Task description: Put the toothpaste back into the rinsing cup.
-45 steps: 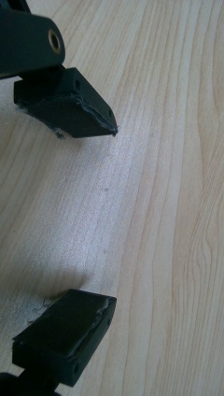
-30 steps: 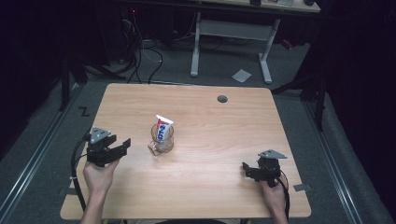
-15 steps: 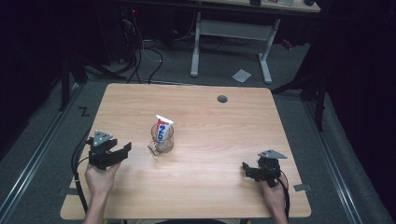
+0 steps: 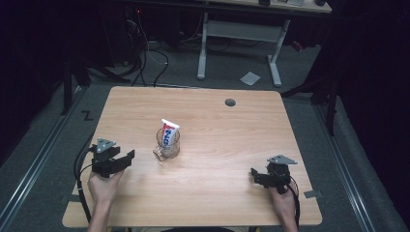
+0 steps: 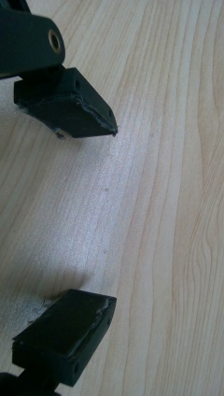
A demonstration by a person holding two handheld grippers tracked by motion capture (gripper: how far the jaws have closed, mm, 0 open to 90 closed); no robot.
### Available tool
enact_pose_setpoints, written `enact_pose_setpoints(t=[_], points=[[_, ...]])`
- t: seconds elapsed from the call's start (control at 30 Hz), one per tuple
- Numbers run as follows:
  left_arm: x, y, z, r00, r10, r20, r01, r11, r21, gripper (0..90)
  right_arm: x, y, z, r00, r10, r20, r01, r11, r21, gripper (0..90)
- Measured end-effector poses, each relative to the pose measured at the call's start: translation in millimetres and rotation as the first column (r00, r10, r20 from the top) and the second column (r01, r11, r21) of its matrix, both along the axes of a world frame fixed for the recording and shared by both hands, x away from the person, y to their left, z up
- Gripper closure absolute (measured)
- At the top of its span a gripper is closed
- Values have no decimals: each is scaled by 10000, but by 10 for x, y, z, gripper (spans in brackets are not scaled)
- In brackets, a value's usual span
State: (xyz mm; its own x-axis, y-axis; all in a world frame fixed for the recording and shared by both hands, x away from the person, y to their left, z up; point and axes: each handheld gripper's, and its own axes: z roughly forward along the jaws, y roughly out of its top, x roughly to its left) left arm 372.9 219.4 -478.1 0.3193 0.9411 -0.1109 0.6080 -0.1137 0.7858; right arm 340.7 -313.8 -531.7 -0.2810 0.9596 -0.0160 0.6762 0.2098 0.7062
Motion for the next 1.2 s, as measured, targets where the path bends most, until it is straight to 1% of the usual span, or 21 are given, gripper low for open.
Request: enact_pose_setpoints(t=[0.07, 0.17, 0.23, 0.43, 0.53, 0.67, 0.87, 1.03, 1.2], points=[[3, 8, -29, 10000, 45, -59, -46, 10000, -78, 408, 0, 0, 0, 10000, -2, -2, 2, 10000, 0, 151], [9, 14, -67, 9998, 99, -161, -98, 10000, 5, 408, 0, 0, 0, 10000, -2, -2, 2, 10000, 2, 151], [13, 22, -90, 9997, 150, -207, -152, 9999, -61, 408, 0, 0, 0, 10000, -3, -2, 3, 10000, 1, 151], [35, 37, -152, 9990, 286, -335, -289, 9995, -84, 408, 0, 0, 0, 10000, -1, -2, 1, 10000, -1, 151], [48, 34, -186, 9988, 334, -371, -333, 9994, 11, 408, 0, 0, 0, 10000, -2, -1, 2, 10000, 1, 151], [67, 32, -232, 9982, 398, -454, -397, 9992, 25, 408, 0, 0, 0, 10000, -3, -3, 3, 10000, 0, 151], [92, 6, -284, 9978, 448, -496, -438, 9988, 209, 407, 0, 0, 0, 10000, -1, -1, 1, 10000, -1, 151], [104, 7, -329, 9973, 524, -521, -516, 9985, 160, 407, 0, 0, 0, 10000, -3, -1, 3, 10000, 1, 152], [119, -11, -356, 9973, 561, -480, -546, 9980, 323, 407, 0, 0, 0, 10000, -2, -1, 2, 10000, 0, 152]])
